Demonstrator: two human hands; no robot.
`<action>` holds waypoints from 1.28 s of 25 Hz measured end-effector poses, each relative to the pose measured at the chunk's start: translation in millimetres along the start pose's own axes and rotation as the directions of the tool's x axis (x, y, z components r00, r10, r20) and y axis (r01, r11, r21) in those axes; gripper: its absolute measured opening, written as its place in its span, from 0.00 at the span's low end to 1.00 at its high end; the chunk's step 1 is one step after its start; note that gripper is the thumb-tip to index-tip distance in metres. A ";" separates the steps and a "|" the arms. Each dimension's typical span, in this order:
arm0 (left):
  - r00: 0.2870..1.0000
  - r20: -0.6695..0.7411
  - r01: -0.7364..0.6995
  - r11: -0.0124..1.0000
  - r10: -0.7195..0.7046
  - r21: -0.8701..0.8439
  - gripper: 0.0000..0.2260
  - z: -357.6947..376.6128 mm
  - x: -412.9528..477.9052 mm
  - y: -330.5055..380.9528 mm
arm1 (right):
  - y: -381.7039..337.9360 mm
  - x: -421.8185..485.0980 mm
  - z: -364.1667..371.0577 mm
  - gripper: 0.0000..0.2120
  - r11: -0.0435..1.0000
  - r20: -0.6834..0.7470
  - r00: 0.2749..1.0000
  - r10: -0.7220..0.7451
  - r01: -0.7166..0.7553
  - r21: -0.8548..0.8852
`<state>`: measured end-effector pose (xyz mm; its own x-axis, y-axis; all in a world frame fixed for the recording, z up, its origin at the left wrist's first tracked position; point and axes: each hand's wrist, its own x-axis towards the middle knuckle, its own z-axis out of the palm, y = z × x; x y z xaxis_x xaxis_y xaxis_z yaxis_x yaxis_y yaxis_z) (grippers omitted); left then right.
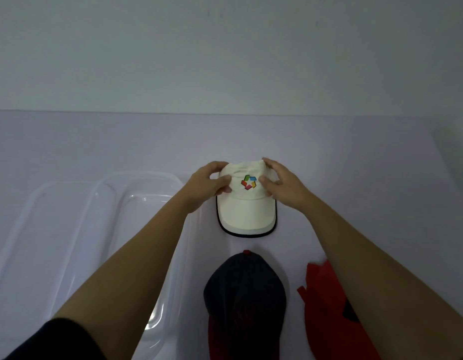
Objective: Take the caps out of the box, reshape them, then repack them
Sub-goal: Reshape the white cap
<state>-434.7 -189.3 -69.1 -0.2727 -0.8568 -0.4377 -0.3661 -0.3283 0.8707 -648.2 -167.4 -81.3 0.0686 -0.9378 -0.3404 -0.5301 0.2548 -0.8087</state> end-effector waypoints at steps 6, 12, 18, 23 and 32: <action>0.998 0.012 -0.070 0.947 0.069 0.314 0.11 -12.2 5.8 10.2 | 6.2 5.2 -8.7 0.09 0.999 -0.006 1.000 -0.013 0.013 0.042; 1.000 0.004 0.026 0.965 -0.028 0.262 0.08 -7.9 9.7 23.9 | -8.6 6.4 -18.4 0.16 0.999 0.032 0.999 -0.015 0.017 -0.042; 0.999 0.017 -0.038 0.976 0.035 0.215 0.10 3.7 5.4 17.9 | -13.6 3.6 -15.0 0.09 0.998 0.079 0.996 0.027 -0.022 -0.064; 0.998 -0.007 -0.058 0.874 0.070 0.483 0.12 8.4 8.7 17.0 | -10.4 6.1 -14.0 0.15 0.981 -0.002 1.000 0.019 -0.019 -0.191; 0.967 -0.181 -0.051 0.835 0.177 0.547 0.18 12.4 2.4 12.7 | 1.3 -3.7 -13.7 0.26 0.983 -0.089 0.996 0.018 -0.034 -0.179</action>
<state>-451.1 -190.6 -61.8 -0.1679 -0.9589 -0.2288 -0.7789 -0.0132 0.6270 -660.7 -166.8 -74.5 -0.0164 -0.9502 -0.3111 -0.6750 0.2401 -0.6977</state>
